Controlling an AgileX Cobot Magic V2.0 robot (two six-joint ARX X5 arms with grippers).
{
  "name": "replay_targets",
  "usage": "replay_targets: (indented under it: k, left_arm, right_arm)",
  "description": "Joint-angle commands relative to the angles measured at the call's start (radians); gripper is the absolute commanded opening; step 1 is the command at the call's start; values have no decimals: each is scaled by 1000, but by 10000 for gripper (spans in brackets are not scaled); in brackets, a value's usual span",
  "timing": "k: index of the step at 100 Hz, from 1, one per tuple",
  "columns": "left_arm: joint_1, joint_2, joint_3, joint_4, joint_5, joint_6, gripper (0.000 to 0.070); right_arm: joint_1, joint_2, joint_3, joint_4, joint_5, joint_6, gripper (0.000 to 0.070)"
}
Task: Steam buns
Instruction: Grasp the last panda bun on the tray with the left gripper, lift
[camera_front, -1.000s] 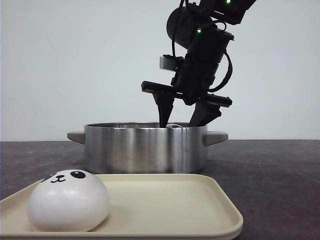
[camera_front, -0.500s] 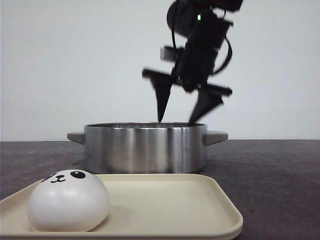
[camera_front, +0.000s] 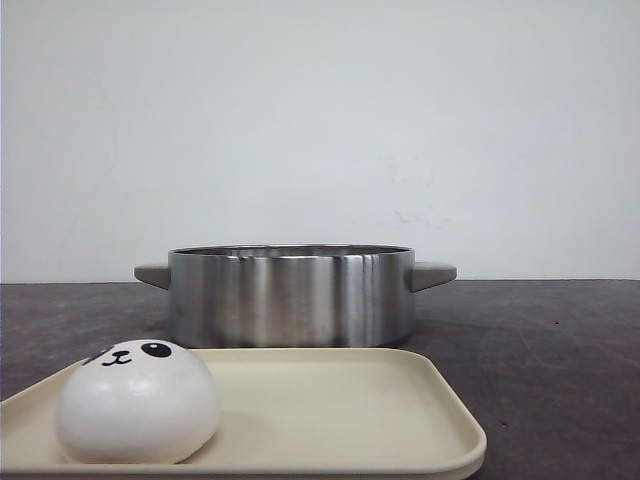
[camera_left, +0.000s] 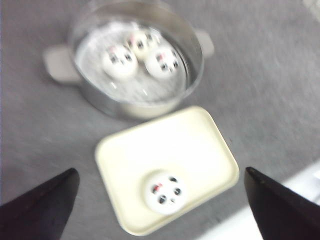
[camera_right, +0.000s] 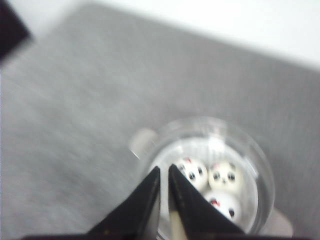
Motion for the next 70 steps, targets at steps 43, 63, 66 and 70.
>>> replay_targets:
  k: [43, 63, 66, 70]
  left_arm:
    - [-173, 156, -428, 289, 46, -177, 634]
    - [-249, 324, -428, 367, 42, -201, 634]
    - [-256, 349, -428, 375, 42, -209, 634]
    - [-263, 382, -428, 386, 42, -216, 634]
  right_arm:
    - [153, -316, 21, -115, 232, 17, 17]
    - [153, -330, 21, -168, 247, 40, 17]
    - [153, -330, 21, -173, 247, 40, 17]
    - [153, -330, 21, -182, 247, 40, 17]
